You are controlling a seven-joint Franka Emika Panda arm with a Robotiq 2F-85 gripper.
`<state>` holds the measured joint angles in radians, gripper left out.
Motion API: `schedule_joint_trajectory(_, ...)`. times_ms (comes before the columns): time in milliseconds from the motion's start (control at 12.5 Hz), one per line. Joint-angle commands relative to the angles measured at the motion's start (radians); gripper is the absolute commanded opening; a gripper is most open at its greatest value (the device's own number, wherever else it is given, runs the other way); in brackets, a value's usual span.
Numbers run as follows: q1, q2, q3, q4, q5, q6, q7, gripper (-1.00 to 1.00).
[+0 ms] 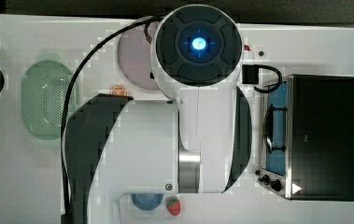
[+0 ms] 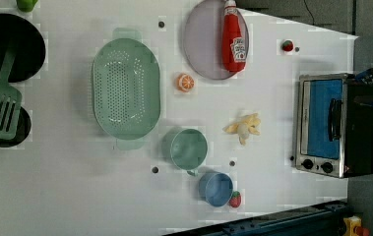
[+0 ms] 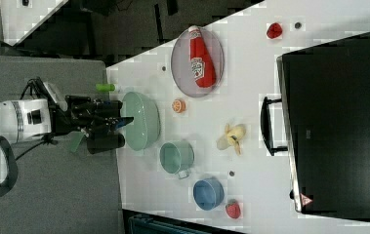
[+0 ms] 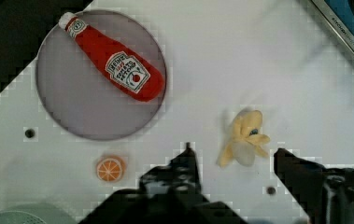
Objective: Pick banana from table and place on oven.
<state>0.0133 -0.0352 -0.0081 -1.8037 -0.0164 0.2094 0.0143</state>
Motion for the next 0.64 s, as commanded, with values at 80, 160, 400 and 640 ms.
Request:
schedule_joint_trajectory(80, -0.024, -0.396, -0.027, -0.274, 0.023, -0.115, 0.147, 0.59)
schedule_joint_trajectory(160, -0.024, -0.396, -0.027, -0.275, 0.023, -0.115, 0.147, 0.81)
schedule_joint_trajectory(400, -0.024, -0.39, -0.027, -0.286, 0.023, -0.101, 0.147, 1.0)
schedule_joint_trajectory(640, -0.024, -0.351, -0.027, -0.347, 0.023, -0.019, 0.147, 1.0)
